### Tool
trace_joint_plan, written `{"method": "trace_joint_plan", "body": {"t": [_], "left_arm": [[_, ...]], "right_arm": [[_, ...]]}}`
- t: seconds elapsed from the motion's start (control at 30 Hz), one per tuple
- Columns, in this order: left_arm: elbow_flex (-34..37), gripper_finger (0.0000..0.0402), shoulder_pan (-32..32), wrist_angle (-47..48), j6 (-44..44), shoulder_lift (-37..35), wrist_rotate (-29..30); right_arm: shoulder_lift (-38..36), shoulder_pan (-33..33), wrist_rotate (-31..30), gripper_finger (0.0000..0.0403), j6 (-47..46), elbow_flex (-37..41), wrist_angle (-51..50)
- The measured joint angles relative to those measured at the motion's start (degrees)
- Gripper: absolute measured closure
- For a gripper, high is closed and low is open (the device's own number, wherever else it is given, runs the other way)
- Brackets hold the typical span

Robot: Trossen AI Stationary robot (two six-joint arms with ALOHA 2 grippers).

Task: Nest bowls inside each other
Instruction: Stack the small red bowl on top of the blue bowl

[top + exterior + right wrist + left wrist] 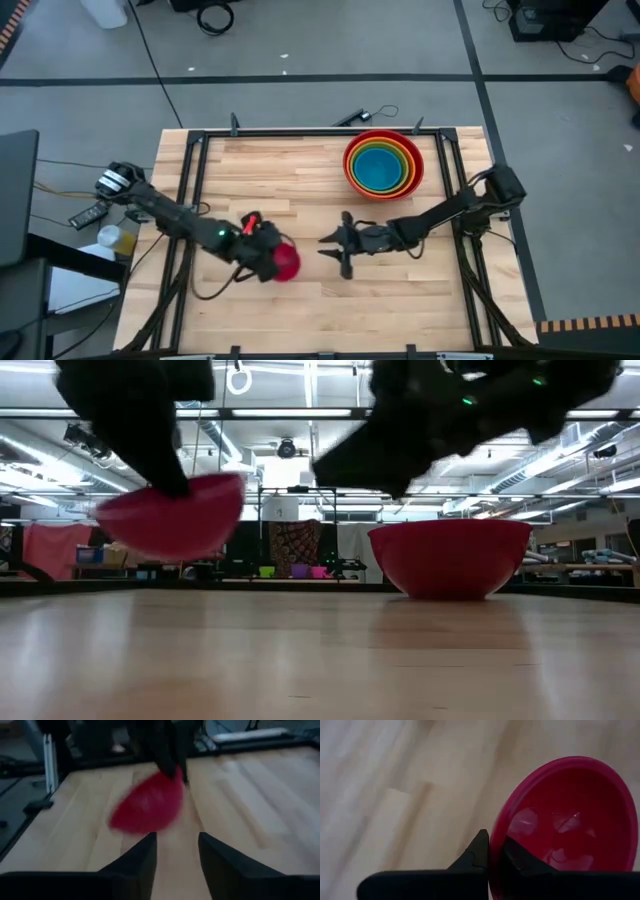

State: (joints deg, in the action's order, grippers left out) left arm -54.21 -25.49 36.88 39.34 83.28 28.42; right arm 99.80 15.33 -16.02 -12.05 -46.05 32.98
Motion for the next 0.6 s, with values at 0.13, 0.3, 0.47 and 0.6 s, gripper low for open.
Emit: {"method": "trace_joint_plan", "body": {"t": [0.13,0.3,0.47,0.6], "left_arm": [[-2.7,0.0386,3.6,0.2,-5.3,4.5,1.6],[-5.6,0.0386,6.1,0.3,-8.8,8.4,2.8],[-6.6,0.0382,6.3,-1.7,-10.1,8.5,4.5],[-6.6,0.0381,6.3,-2.7,-10.3,8.1,5.2]], "right_arm": [[2.4,-1.3,-0.4,0.0214,-0.2,-5.9,-2.5],[4.2,-3.6,-2.1,0.0170,-1.6,-11.3,-8.7],[5.3,-5.5,-2.3,0.0161,-2.7,-12.5,-14.2],[6.1,-6.2,-0.8,0.0173,-4.5,-12.6,-15.1]]}}
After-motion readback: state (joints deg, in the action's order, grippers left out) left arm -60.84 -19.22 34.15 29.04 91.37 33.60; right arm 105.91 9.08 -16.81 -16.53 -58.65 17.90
